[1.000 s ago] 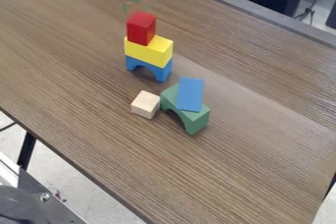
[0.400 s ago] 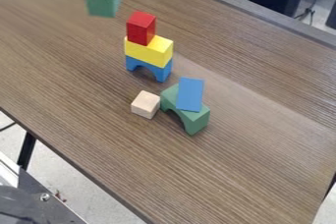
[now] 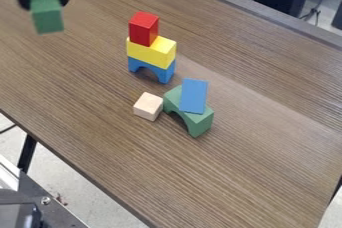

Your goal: Move the green block to the left of the table

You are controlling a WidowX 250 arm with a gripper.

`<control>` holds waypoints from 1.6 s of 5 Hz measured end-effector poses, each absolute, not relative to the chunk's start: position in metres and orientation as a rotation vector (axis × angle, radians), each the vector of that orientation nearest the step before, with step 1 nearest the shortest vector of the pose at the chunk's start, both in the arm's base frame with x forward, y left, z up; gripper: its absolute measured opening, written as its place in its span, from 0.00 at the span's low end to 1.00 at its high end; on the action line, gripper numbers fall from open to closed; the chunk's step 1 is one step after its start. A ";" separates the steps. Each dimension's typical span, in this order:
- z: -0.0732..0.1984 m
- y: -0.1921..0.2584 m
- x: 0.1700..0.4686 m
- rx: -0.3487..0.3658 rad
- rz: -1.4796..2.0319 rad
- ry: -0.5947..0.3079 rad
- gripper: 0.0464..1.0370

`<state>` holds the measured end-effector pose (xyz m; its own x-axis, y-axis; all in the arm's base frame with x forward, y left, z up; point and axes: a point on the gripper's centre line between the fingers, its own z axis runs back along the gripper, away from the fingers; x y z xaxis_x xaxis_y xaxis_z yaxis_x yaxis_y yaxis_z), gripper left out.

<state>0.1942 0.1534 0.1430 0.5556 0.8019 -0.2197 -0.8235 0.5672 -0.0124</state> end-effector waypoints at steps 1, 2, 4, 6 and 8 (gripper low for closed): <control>0.120 0.151 0.186 -0.125 0.988 0.201 0.51; 0.110 0.149 0.193 -0.031 1.055 0.138 0.51; 0.094 0.163 0.213 0.040 0.899 0.160 0.51; 0.075 0.179 0.221 0.008 0.840 0.241 0.51; 0.057 0.188 0.223 0.007 0.799 0.271 0.57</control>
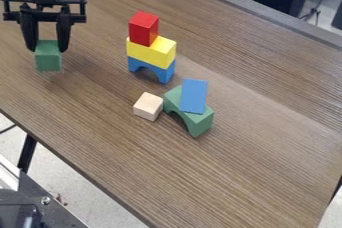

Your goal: Move the green block to the left of the table

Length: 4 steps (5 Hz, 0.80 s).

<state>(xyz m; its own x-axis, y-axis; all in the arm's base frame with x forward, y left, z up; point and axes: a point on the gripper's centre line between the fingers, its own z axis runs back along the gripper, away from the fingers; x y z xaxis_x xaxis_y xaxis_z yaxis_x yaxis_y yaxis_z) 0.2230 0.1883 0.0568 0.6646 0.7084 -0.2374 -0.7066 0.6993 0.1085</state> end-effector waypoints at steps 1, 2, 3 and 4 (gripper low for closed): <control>0.057 0.188 0.225 0.020 0.795 0.262 0.85; 0.071 0.183 0.226 0.005 0.796 0.206 0.97; 0.096 0.176 0.227 0.002 0.773 0.143 0.96; 0.128 0.153 0.226 0.050 0.685 0.062 0.96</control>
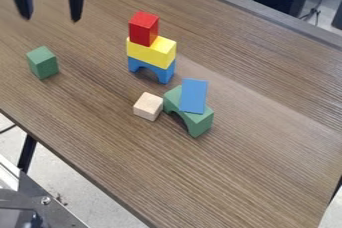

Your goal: Move the green block to the left of the table

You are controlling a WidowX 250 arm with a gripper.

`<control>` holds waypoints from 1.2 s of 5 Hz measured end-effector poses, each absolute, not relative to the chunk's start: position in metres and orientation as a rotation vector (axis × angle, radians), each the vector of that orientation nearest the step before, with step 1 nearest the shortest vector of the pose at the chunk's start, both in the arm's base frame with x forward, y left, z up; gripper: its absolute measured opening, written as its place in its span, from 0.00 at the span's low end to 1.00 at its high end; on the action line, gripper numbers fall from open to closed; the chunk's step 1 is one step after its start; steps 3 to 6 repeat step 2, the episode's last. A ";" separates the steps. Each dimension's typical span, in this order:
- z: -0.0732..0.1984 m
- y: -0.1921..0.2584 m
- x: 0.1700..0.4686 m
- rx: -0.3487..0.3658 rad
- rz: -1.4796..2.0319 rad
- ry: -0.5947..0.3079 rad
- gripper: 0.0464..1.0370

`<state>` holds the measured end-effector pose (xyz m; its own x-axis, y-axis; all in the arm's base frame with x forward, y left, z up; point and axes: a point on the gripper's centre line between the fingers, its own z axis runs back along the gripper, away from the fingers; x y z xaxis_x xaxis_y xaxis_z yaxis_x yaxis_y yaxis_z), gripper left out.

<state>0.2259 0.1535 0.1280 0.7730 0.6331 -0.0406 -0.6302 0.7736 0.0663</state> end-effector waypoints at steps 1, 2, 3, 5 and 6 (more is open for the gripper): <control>0.154 0.128 0.220 0.092 0.528 -0.012 0.96; 0.147 0.121 0.221 0.080 0.424 0.040 0.96; 0.147 0.121 0.221 0.080 0.424 0.040 0.96; 0.147 0.121 0.221 0.080 0.424 0.040 0.96; 0.147 0.121 0.221 0.080 0.424 0.040 0.96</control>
